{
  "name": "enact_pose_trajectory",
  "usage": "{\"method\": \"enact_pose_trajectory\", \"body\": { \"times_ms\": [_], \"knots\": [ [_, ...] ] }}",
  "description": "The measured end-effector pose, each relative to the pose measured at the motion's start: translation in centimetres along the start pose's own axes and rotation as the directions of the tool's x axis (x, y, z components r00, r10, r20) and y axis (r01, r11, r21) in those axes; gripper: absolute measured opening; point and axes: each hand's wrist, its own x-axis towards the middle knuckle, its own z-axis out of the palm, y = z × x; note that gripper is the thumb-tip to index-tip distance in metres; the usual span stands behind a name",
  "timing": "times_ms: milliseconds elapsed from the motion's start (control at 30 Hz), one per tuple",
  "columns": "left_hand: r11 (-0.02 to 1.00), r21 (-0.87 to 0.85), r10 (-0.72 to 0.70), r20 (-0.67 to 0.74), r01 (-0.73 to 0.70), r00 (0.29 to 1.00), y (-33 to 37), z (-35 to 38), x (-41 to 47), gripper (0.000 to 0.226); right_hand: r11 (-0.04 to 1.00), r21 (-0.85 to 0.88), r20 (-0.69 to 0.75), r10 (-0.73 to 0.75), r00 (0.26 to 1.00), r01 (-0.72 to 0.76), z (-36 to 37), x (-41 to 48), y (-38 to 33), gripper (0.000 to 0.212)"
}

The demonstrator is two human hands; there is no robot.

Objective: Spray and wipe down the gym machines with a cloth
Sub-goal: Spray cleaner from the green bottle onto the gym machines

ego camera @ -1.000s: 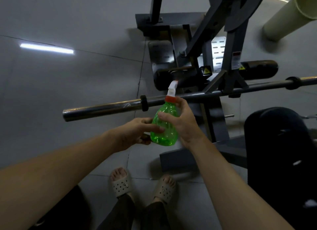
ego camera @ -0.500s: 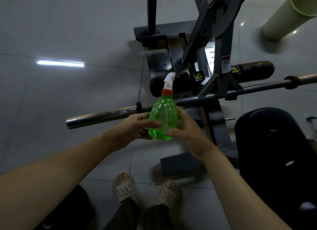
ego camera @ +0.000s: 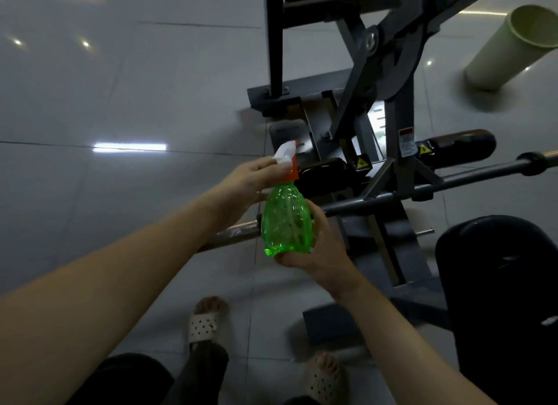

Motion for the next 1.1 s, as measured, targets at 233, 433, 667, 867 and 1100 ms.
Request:
{"method": "enact_pose_trajectory", "body": {
  "times_ms": [233, 433, 667, 867, 1100],
  "knots": [
    [0.999, 0.042, -0.004, 0.011, 0.004, 1.0, -2.6, -3.0, 4.7, 0.069, 0.989, 0.147, -0.141, 0.037, 0.989, -0.016, 5.9, 4.3, 1.3, 0.096],
    [0.969, 0.243, -0.059, 0.092, 0.035, 0.994, -3.6, -7.5, 7.6, 0.082, 0.981, 0.192, -0.234, 0.068, 0.97, -0.022, 10.2, 8.3, 2.9, 0.093],
    [0.97, 0.231, -0.102, 0.109, 0.075, 0.989, -3.7, -9.1, 10.2, 0.057, 0.962, 0.256, -0.425, 0.203, 0.882, -0.098, 12.6, 10.5, 3.9, 0.086],
    [0.924, 0.364, -0.173, 0.132, 0.114, 0.976, -4.3, -10.3, 12.2, 0.041, 0.959, 0.202, -0.439, 0.27, 0.857, -0.199, 13.9, 12.0, 3.7, 0.079],
    [0.894, 0.416, -0.248, 0.148, 0.167, 0.958, -4.7, -12.1, 13.3, 0.047, 0.955, 0.101, -0.441, 0.294, 0.848, -0.278, 15.2, 13.5, 3.5, 0.083]
  ]
}}
